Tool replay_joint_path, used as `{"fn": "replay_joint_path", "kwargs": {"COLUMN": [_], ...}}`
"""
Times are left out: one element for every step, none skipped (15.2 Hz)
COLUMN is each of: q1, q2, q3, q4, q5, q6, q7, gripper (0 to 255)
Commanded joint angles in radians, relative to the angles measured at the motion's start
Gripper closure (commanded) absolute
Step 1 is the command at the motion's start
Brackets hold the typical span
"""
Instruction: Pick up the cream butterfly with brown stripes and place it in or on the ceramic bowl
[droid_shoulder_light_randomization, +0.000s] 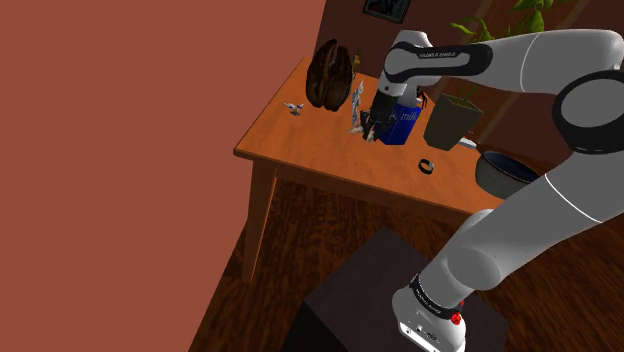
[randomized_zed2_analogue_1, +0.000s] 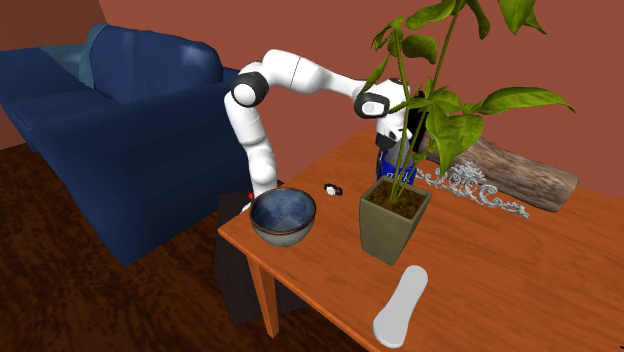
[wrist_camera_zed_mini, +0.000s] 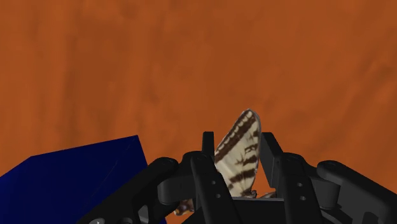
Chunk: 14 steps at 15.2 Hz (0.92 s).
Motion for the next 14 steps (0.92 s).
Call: {"fn": "replay_joint_path", "kwargs": {"q1": [0.001,0.002,0.002,0.002,0.003,0.003,0.003,0.004,0.004,0.004,0.005,0.005,0.005,0.006], "q2": [-0.003,-0.004,-0.006,-0.007,-0.008,-0.009,-0.010,-0.010,-0.010,-0.010,-0.010,-0.009,-0.009,-0.008], "q3": [0.003,0.003,0.004,0.005,0.006,0.007,0.007,0.008,0.008,0.009,0.010,0.010,0.011,0.011], "q4": [0.022,0.034,0.046,0.058,0.071,0.083,0.096,0.109,0.122,0.136,0.150,0.164,0.178,0.192], "q5": [0.000,0.000,0.000,0.000,0.000,0.000,0.000,0.001,0.001,0.001,0.002,0.002,0.003,0.003], "q6": [-0.026,-0.039,-0.053,-0.066,-0.080,-0.093,-0.107,-0.120,-0.133,-0.147,-0.160,-0.174,-0.187,-0.201], "q7": [0.002,0.003,0.003,0.003,0.003,0.003,0.003,0.003,0.003,0.003,0.002,0.002,0.002,0.001], "gripper": [255,255,255,255,255,255,255,255,255,255,255,255,255,255]}}
